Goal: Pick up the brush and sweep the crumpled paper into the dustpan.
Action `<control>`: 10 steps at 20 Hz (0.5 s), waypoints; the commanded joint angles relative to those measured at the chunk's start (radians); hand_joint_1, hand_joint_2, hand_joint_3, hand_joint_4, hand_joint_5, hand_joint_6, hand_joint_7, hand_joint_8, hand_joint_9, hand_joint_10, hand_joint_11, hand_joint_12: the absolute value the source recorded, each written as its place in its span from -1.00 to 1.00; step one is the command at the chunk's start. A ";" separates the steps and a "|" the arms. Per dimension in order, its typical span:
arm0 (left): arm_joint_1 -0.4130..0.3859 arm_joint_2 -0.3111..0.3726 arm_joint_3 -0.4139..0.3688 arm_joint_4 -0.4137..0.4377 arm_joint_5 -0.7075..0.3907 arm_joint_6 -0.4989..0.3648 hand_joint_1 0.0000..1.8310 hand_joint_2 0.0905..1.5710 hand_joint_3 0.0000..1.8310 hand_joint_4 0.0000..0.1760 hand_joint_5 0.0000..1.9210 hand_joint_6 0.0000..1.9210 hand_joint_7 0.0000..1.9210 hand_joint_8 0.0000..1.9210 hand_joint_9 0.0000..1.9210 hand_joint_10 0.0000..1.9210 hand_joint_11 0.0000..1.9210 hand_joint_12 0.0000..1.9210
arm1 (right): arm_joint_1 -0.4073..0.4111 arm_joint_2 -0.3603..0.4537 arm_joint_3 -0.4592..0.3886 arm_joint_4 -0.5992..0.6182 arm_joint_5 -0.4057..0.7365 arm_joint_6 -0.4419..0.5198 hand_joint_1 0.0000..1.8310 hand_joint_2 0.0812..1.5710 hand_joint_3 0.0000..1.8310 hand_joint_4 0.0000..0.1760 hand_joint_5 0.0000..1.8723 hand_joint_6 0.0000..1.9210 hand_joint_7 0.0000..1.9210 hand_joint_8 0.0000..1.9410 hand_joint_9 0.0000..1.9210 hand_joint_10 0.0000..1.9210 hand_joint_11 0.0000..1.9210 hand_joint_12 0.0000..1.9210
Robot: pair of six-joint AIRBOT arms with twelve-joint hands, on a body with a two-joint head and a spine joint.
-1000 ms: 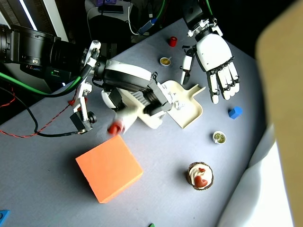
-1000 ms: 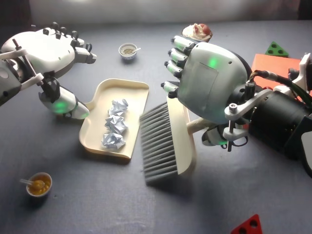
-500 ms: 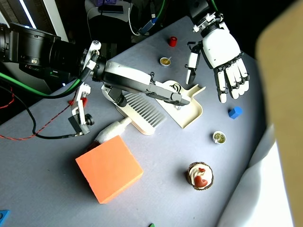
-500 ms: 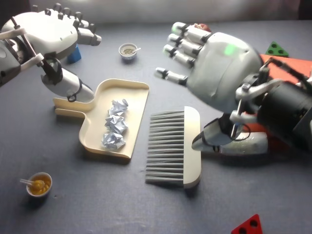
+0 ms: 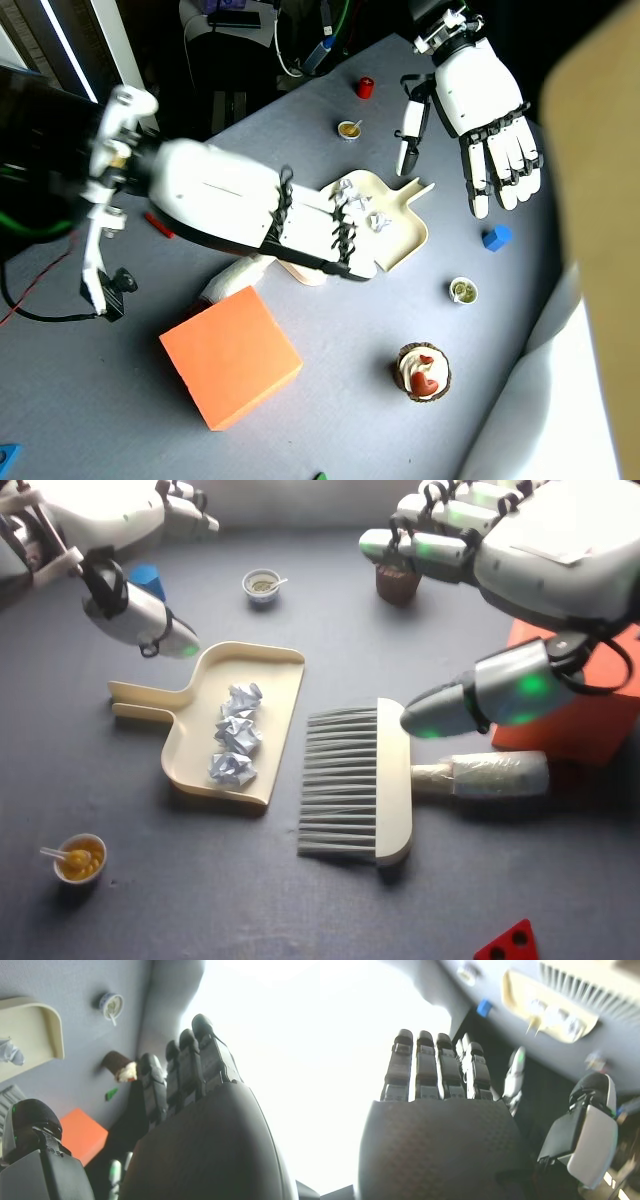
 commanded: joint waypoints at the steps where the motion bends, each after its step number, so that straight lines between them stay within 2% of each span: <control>1: -0.018 0.019 0.000 0.022 -0.062 0.005 -0.23 0.12 -1.00 -0.17 -0.60 -0.99 -0.80 -0.99 -0.84 -0.99 -0.91 -0.75 | 0.003 0.022 -0.006 -0.108 -0.008 0.097 -0.81 -0.12 -0.99 -1.00 -0.97 -0.99 -0.95 -0.98 -0.95 -0.98 -0.92 -0.97; 2: -0.022 0.023 -0.004 0.022 -0.058 0.005 -0.25 0.11 -1.00 -0.13 -0.61 -0.99 -0.81 -1.00 -0.84 -0.99 -0.88 -0.74 | -0.003 0.025 -0.008 -0.162 -0.002 0.149 -0.80 -0.11 -0.99 -1.00 -0.97 -0.99 -0.95 -0.98 -0.95 -0.98 -0.91 -0.96; 3: -0.025 0.025 -0.009 0.022 -0.058 0.005 -0.27 0.13 -1.00 -0.10 -0.61 -1.00 -0.82 -1.00 -0.85 -1.00 -0.88 -0.74 | -0.006 0.025 -0.012 -0.177 0.011 0.155 -0.80 -0.11 -0.99 -1.00 -0.97 -0.99 -0.96 -0.99 -0.96 -0.99 -0.91 -0.96; 6: -0.029 0.026 -0.026 0.012 -0.061 0.010 -0.29 0.15 -0.99 -0.24 -0.60 -0.99 -0.80 -0.99 -0.84 -1.00 -0.93 -0.76 | -0.016 0.025 -0.019 -0.161 0.056 0.216 -0.78 -0.09 -0.99 -1.00 -1.00 -1.00 -0.97 -1.00 -0.96 -1.00 -0.92 -0.97; 7: -0.029 0.026 -0.030 0.002 -0.061 0.018 -0.29 0.15 -0.99 -0.21 -0.60 -0.99 -0.79 -0.99 -0.84 -1.00 -0.95 -0.77 | -0.006 0.028 -0.018 -0.162 0.061 0.250 -0.78 -0.07 -0.99 -1.00 -1.00 -1.00 -0.99 -1.00 -0.99 -1.00 -0.93 -0.98; 8: -0.028 0.025 -0.032 -0.004 -0.061 0.020 -0.31 0.14 -0.99 -0.12 -0.61 -1.00 -0.79 -0.99 -0.84 -1.00 -0.94 -0.76 | 0.001 0.028 -0.020 -0.162 0.062 0.255 -0.77 -0.06 -0.99 -1.00 -1.00 -1.00 -0.98 -1.00 -0.97 -0.99 -0.91 -0.97; 9: -0.028 0.025 -0.033 -0.006 -0.061 0.020 -0.29 0.14 -1.00 -0.19 -0.65 -1.00 -0.80 -1.00 -0.84 -1.00 -0.97 -0.77 | 0.000 0.028 -0.021 -0.162 0.063 0.255 -0.71 -0.06 -0.99 -1.00 -1.00 -1.00 -0.97 -0.99 -0.95 -0.99 -0.88 -0.96; 10: -0.028 0.026 -0.032 -0.005 -0.060 0.022 -0.31 0.16 -0.99 -0.15 -0.67 -1.00 -0.80 -1.00 -0.84 -1.00 -0.98 -0.77 | -0.001 0.028 -0.024 -0.162 0.065 0.237 -0.72 -0.04 -0.98 -1.00 -0.99 -1.00 -0.95 -0.99 -0.93 -0.98 -0.85 -0.95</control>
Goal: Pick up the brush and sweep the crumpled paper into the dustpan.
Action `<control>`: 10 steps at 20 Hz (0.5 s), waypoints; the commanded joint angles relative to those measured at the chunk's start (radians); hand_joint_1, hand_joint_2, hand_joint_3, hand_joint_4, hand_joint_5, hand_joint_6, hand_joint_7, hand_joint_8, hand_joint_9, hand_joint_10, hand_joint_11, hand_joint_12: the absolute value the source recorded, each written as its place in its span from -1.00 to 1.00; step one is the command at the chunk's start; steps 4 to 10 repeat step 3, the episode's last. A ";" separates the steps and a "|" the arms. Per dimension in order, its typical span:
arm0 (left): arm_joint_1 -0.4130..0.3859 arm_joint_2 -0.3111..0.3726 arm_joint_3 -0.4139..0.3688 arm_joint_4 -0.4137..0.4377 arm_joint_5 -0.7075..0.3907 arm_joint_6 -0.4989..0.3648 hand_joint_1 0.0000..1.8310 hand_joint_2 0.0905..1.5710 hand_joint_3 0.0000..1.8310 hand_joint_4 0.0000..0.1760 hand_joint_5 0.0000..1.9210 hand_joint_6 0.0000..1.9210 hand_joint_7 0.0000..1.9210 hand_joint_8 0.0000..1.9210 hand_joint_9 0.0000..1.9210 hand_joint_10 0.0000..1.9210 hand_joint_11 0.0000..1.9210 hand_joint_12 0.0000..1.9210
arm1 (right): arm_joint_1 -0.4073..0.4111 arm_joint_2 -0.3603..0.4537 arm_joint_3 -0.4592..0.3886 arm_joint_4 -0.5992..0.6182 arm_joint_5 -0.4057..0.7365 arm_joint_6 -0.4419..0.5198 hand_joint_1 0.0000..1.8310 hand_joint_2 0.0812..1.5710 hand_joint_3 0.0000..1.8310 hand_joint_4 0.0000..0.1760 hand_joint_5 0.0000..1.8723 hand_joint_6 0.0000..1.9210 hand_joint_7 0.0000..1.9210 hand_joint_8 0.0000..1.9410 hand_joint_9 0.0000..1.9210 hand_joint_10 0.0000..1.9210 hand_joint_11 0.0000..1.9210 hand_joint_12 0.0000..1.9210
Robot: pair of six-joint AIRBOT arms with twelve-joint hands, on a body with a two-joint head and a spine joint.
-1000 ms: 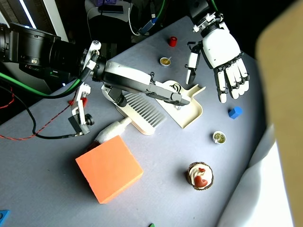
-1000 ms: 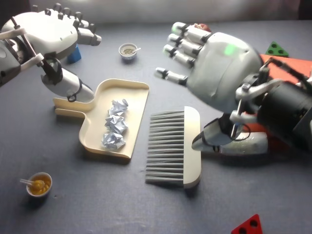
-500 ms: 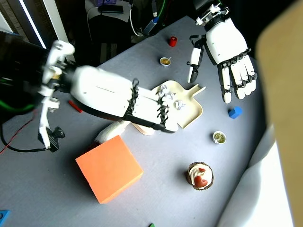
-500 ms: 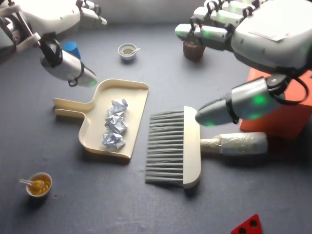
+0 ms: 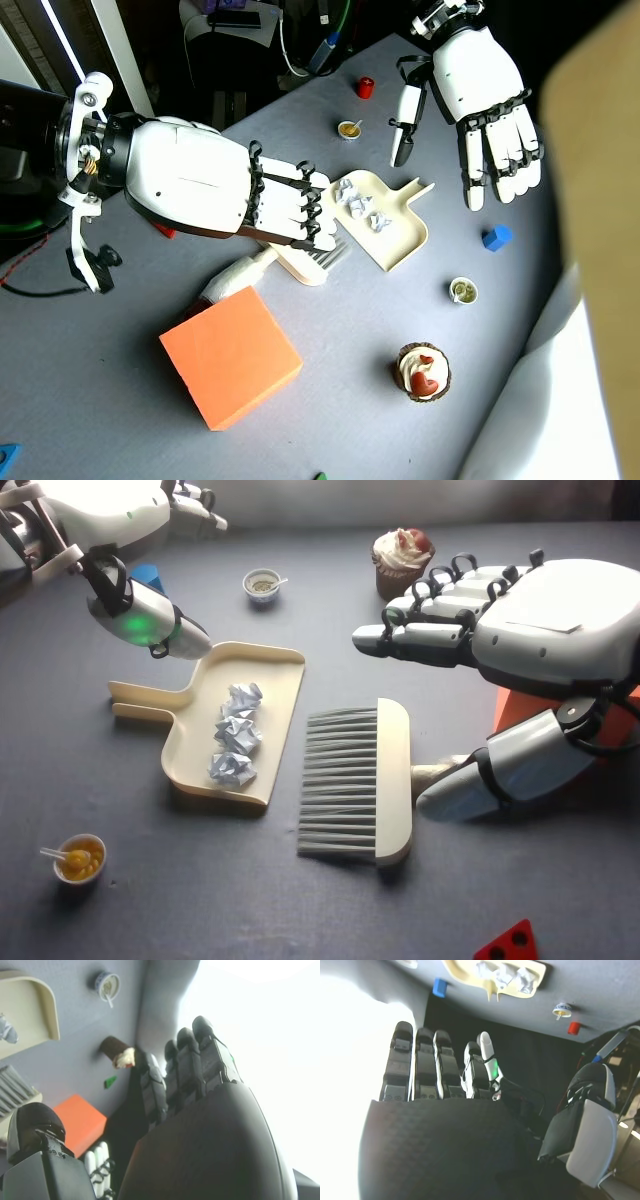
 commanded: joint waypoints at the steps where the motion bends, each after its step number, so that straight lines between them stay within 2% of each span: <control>1: -0.011 0.010 -0.001 0.020 -0.087 0.005 -0.31 0.16 -0.99 -0.15 -0.67 -1.00 -0.80 -1.00 -0.84 -1.00 -0.98 -0.77 | 0.022 0.011 -0.010 -0.016 -0.085 -0.012 -0.72 -0.04 -0.98 -1.00 -0.99 -1.00 -0.95 -0.99 -0.93 -0.98 -0.85 -0.95; 2: -0.011 0.010 0.000 0.020 -0.086 0.007 -0.33 0.20 -1.00 -0.25 -0.66 -1.00 -0.79 -1.00 -0.83 -1.00 -1.00 -0.66 | 0.017 0.014 -0.014 -0.016 -0.077 -0.012 -0.71 -0.02 -1.00 -1.00 -0.88 -0.99 -0.84 -0.99 -0.83 -0.99 -0.76 -0.94; 10: -0.010 0.011 0.000 0.020 -0.086 0.008 -0.33 0.20 -1.00 -0.25 -0.66 -1.00 -0.79 -1.00 -0.83 -1.00 -1.00 -0.66 | 0.014 0.017 -0.019 -0.016 -0.071 -0.017 -0.71 -0.02 -1.00 -1.00 -0.88 -0.99 -0.84 -0.99 -0.83 -0.99 -0.76 -0.94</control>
